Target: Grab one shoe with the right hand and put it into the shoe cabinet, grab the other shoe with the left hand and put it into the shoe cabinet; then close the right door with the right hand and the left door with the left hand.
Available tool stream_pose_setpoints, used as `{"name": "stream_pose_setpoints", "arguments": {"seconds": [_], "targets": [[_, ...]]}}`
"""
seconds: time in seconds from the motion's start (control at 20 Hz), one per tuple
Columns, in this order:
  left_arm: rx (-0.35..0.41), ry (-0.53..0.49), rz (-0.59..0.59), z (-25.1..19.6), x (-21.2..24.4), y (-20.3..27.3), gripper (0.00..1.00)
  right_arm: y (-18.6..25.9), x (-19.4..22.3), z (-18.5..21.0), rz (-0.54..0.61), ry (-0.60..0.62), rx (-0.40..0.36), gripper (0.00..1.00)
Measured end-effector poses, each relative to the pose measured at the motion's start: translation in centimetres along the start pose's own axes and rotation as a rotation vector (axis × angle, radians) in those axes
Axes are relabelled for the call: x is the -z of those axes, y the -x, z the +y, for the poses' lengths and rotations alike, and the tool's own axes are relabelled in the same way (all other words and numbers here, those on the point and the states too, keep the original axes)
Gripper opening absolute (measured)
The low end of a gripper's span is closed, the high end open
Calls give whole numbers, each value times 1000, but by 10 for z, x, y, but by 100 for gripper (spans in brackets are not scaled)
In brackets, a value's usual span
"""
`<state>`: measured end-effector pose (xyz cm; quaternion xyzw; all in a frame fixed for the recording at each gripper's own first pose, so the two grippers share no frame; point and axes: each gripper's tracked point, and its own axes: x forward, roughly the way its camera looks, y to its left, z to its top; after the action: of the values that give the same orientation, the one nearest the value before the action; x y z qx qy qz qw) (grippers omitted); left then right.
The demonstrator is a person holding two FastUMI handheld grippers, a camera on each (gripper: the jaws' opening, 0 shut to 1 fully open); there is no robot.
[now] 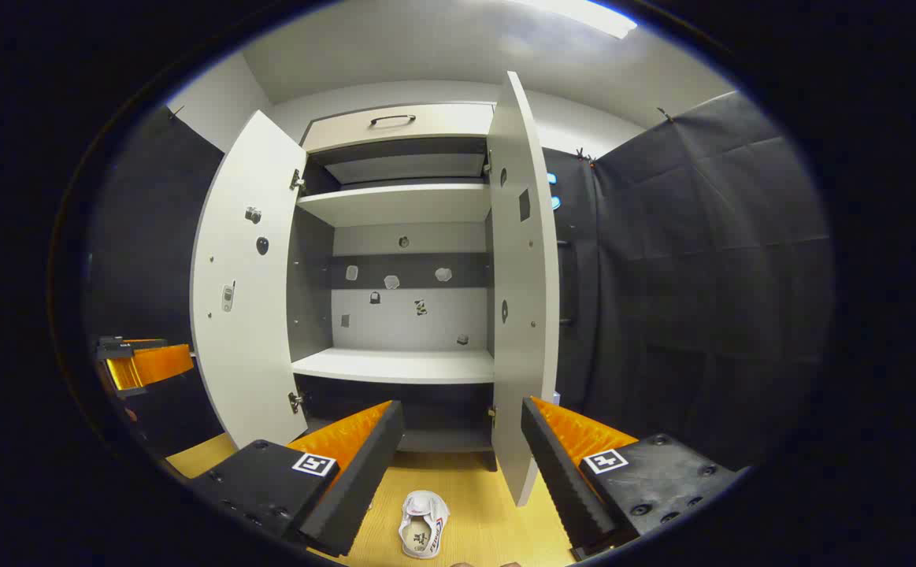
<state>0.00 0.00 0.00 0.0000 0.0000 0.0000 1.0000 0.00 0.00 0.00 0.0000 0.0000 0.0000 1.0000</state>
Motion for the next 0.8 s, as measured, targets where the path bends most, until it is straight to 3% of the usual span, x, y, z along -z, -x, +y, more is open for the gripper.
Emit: {"name": "stream_pose_setpoints", "arguments": {"seconds": [0.45,0.65,0.8], "targets": [[-137,-10,31,-32,11,-16,95,-26,25,1,52,-20,-223,98],[-139,-44,32,-34,10,-16,95,-24,38,10,83,-17,-251,98],[-109,-54,32,-31,9,-18,95,-28,36,16,87,1,-217,98]]}}
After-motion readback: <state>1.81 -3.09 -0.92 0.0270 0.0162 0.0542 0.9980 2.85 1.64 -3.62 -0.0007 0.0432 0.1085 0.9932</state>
